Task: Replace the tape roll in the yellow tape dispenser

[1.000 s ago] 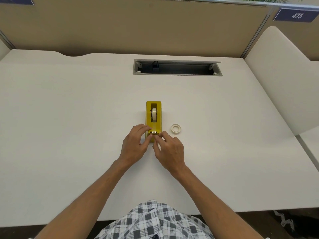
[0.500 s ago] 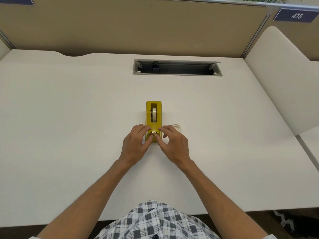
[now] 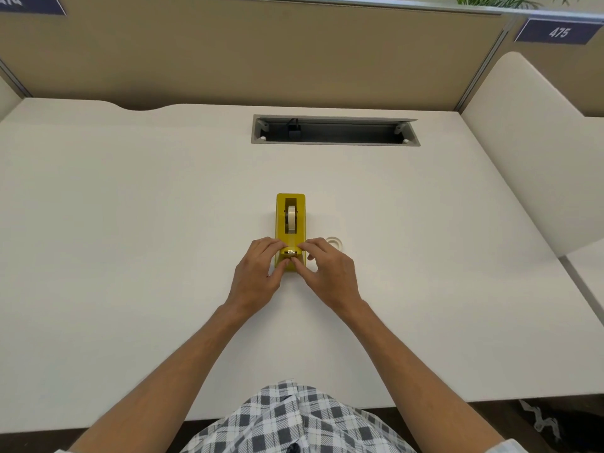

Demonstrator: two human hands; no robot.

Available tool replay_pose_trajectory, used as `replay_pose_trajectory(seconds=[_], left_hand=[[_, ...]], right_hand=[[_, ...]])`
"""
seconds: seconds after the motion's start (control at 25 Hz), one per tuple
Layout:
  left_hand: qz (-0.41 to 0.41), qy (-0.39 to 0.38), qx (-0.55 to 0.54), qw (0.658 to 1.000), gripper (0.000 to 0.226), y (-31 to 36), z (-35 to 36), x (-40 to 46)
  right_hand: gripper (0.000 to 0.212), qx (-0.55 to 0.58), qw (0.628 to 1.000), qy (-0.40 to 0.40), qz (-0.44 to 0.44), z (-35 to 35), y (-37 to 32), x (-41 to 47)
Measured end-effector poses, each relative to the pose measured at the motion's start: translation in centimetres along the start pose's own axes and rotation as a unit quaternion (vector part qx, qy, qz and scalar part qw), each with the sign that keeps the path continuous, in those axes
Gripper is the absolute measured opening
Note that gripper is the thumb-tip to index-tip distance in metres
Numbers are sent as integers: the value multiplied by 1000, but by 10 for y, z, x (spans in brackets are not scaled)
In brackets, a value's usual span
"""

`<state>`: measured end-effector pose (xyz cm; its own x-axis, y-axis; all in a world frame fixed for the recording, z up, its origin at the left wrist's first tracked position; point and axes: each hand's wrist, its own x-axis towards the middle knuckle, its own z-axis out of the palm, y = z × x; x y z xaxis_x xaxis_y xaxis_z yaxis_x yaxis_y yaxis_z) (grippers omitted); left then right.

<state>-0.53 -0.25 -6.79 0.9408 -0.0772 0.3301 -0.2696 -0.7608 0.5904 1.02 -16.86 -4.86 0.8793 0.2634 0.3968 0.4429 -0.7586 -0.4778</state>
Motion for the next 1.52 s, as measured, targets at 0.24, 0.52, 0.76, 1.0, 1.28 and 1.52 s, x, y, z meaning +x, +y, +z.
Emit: replay_pose_trajectory(seconds=[0.24, 0.52, 0.76, 1.0, 1.28, 1.52], left_hand=[[7, -3, 9, 1000, 35, 0, 1, 0], [4, -10, -7, 1000, 35, 1, -2, 0], [-6, -5, -8, 1000, 30, 4, -6, 3], [-17, -13, -13, 1000, 31, 8, -8, 4], [-35, -52, -15, 998, 53, 10, -16, 1], [-21, -20, -3, 1000, 55, 12, -41, 8]], right_hand=[[27, -10, 1000, -19, -13, -3, 3, 1], [30, -37, 999, -27, -11, -4, -1, 2], [26, -35, 999, -38, 6, -5, -2, 3], [27, -31, 998, -44, 21, -6, -5, 2], [51, -63, 993, -94, 36, -15, -6, 1], [56, -63, 995, -68, 33, -36, -1, 13]])
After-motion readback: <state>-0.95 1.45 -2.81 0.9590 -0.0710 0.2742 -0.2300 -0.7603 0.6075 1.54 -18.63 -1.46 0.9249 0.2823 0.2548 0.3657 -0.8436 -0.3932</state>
